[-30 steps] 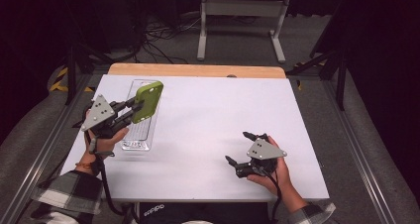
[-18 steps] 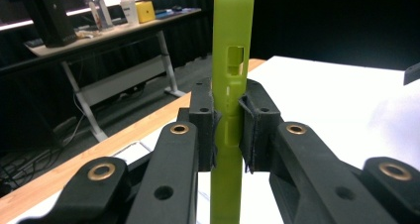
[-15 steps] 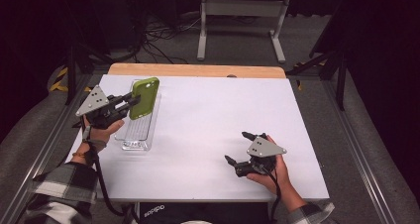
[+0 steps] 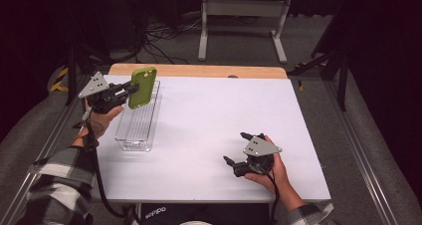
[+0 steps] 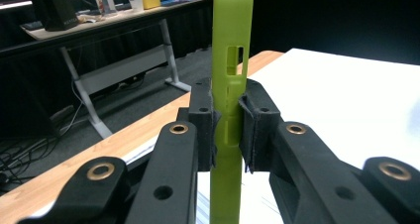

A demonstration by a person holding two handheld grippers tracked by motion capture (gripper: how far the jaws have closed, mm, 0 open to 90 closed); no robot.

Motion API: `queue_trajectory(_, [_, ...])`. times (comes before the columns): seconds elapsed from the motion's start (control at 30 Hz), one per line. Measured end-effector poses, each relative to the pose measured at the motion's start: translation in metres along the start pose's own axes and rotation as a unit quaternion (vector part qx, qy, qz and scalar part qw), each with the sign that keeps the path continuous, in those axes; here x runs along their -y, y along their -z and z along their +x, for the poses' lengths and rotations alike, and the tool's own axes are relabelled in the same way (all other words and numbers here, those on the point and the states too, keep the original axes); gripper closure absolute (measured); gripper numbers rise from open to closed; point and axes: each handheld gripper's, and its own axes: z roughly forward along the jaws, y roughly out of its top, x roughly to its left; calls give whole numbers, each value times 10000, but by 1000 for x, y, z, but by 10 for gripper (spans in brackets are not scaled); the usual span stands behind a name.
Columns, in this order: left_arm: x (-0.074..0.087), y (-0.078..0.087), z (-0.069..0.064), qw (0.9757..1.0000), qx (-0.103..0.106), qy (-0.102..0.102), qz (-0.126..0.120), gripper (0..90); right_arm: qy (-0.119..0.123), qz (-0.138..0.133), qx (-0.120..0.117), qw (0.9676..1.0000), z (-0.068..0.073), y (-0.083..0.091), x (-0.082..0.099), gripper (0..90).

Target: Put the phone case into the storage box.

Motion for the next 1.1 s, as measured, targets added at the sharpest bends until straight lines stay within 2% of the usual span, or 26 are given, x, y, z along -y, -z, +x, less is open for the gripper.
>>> queue_trajectory(0.03, [1,-3,4,10000,30,84,16,783,-3,6,10,10000,0,-1,0,77])
queue_trajectory(0.07, [1,-3,4,10000,30,84,16,782,-3,6,10,10000,0,-1,0,77])
queue_trajectory(0.1, [4,-9,11,9998,131,102,61,782,-3,41,-5,10000,0,-1,0,78])
queue_trajectory(0.23, [16,-22,28,9994,6,289,211,782,65,202,-203,9996,2,-5,1,81])
queue_trajectory(0.27, [16,-22,28,9994,6,289,211,781,97,230,-248,9994,3,-6,1,81])
queue_trajectory(0.3, [21,-26,36,9990,5,368,264,782,113,242,-266,9993,4,-7,1,83])
queue_trajectory(0.4, [26,-30,42,9985,-8,478,267,781,115,293,-259,9992,5,-9,0,87])
queue_trajectory(0.43, [32,-34,49,9976,-60,623,282,781,100,355,-270,9990,6,-11,1,88])
queue_trajectory(0.6, [37,-41,57,9971,-121,718,239,780,178,485,-342,9981,9,-13,1,85])
queue_trajectory(0.8, [42,-52,59,9968,-175,692,362,779,272,536,-405,9974,10,-15,2,84])
queue_trajectory(0.9, [47,-58,60,9963,-161,607,589,779,328,557,-411,9971,12,-15,1,80])
queue_trajectory(0.97, [49,-61,60,9964,-240,638,502,778,412,570,-413,9967,13,-15,1,79])
queue_trajectory(1.0, [49,-61,61,9962,-204,680,505,778,436,597,-424,9964,13,-15,1,79])
queue_trajectory(1.03, [49,-62,62,9966,-271,585,509,778,468,614,-427,9961,14,-15,1,79])
queue_trajectory(1.07, [50,-63,62,9964,-379,580,490,777,481,645,-431,9958,14,-15,1,79])
queue_trajectory(1.1, [50,-63,62,9964,-379,580,490,775,481,645,-431,9958,14,-15,1,79])
